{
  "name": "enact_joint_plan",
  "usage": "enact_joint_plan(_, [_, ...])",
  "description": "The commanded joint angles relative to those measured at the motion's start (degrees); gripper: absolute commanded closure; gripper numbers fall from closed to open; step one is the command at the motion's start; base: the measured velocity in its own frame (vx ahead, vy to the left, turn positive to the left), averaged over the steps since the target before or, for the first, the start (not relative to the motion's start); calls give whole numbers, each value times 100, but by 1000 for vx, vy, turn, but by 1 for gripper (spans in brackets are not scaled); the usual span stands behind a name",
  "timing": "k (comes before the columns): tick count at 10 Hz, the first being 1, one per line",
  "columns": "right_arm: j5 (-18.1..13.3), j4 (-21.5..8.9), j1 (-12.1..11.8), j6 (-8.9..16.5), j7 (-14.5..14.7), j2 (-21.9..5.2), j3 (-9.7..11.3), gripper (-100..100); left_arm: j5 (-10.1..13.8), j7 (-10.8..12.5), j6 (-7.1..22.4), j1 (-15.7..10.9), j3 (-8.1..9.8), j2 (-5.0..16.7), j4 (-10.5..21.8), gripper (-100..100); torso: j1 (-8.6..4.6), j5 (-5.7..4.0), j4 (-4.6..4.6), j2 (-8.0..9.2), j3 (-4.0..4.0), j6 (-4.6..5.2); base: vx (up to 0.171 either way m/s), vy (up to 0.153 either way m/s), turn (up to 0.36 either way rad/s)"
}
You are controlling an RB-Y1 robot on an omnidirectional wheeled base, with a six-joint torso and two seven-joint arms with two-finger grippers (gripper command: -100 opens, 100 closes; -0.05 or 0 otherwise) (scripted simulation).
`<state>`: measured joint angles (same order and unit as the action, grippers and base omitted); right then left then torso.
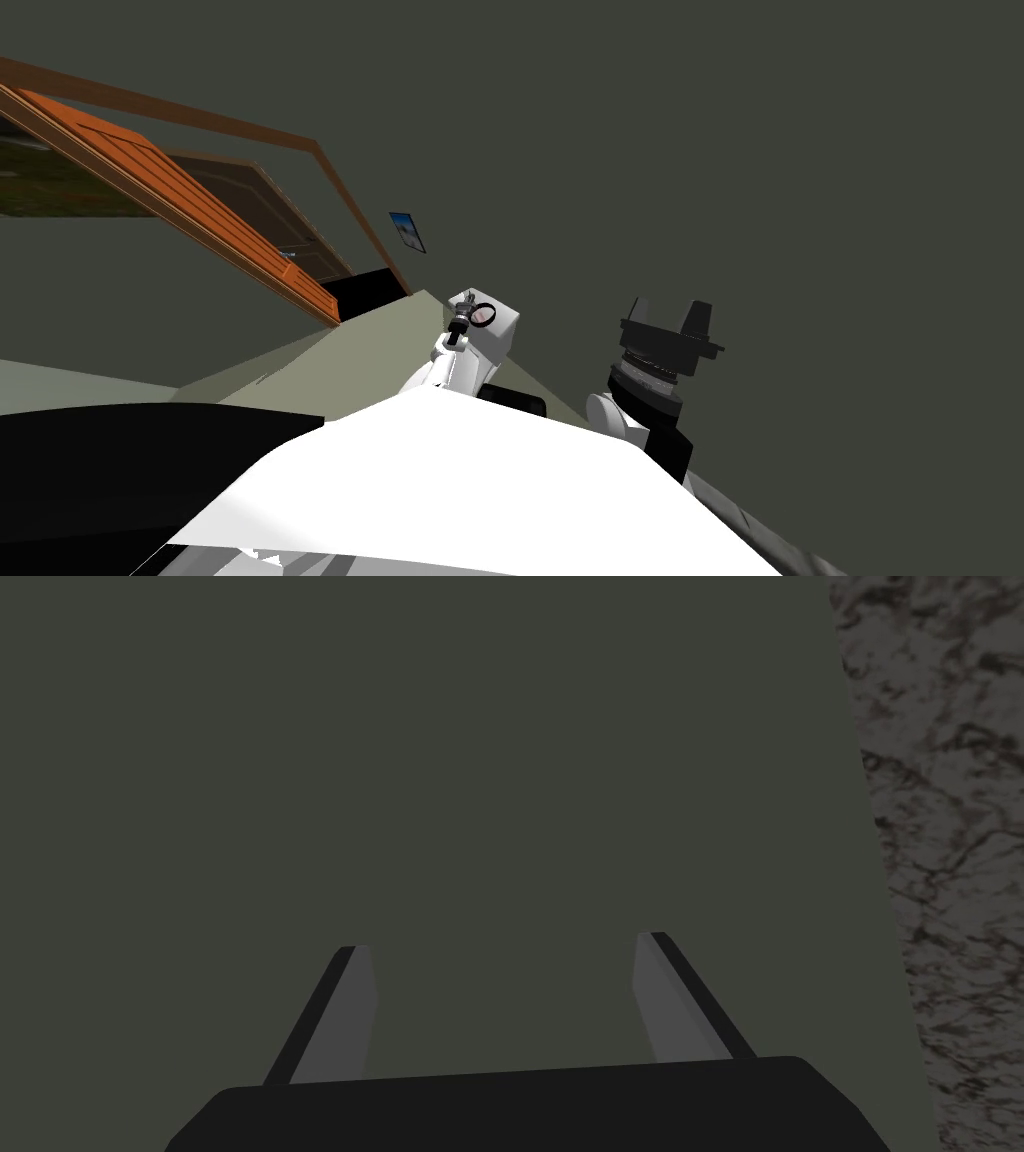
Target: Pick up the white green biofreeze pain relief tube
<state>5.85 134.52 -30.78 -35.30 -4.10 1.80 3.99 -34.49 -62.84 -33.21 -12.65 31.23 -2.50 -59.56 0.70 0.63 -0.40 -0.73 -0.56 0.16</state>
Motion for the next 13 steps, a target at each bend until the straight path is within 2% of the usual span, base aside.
enact_joint_plan(1, [0, 0, 0, 0, 0, 0, 0, 0, 0, 0, 0, 0, 0, 0, 0, 0, 0, 0, 0, 0, 0, 0, 0, 0, 0])
enact_joint_plan(2, [0, 0, 0, 0, 0, 0, 0, 0, 219, 106, -165, 156, -2, 286, 163, 100, 0, 0, 0, 0, 0, 0, 24, -40, -128])
enact_joint_plan(3, [0, 0, 1, 0, 0, 1, 1, 0, 219, 106, -165, 156, -2, 289, 163, 100, 7, 9, -18, -20, -19, -3, 28, -49, -38])
enact_joint_plan(4, [0, 0, 0, 0, 0, 0, 0, 0, 449, 198, -346, 297, 12, 555, 378, 100, 12, 9, -22, -32, -27, -8, 27, -95, -136])
enact_joint_plan(6, [0, 0, 0, 0, 0, 1, 1, 0, 449, 198, -346, 297, 12, 596, 378, 100, 10, 22, -43, -49, -46, -3, 15, -62, -30])
enact_joint_plan(7, [0, 0, 0, 0, 0, 0, 0, 0, 679, 290, -528, 437, 26, 895, 593, 100, 22, 27, -47, -46, -47, -4, 15, -74, -149])
enact_joint_plan(8, [0, 0, 0, 0, 0, 1, 1, 0, 869, 382, -709, 577, 41, 1049, 808, 100, 21, 38, -63, -45, -53, -9, 35, -142, -240])
enact_joint_plan(9, [0, 0, 0, 0, 0, 1, 1, 0, 909, 382, -709, 577, 41, 1210, 808, 100, 0, 58, -88, -49, -68, 1, 6, -118, -79])
enact_joint_plan(10, [0, 0, 0, 0, 0, 1, 1, 0, 909, 382, -709, 577, 41, 1210, 808, 100, 0, 60, -92, -48, -70, 1, -1, -55, 10])
enact_joint_plan(11, [0, 0, 0, 0, 0, 1, 0, 0, 1139, 474, -891, 718, 55, 1462, 988, 100, 24, 68, -97, -48, -72, -6, 32, -76, -171])
enact_joint_plan(12, [0, 0, 0, 0, 0, 1, 1, 0, 1139, 474, -891, 718, 55, 1517, 1023, 100, 29, 71, -99, -58, -78, -3, 32, -72, -75])
enact_joint_plan(13, [0, 0, 0, 0, 0, 0, 0, 0, 1369, 566, -1072, 858, 69, 1769, 1238, 100, 33, 76, -105, -63, -83, -6, 21, -95, -145])
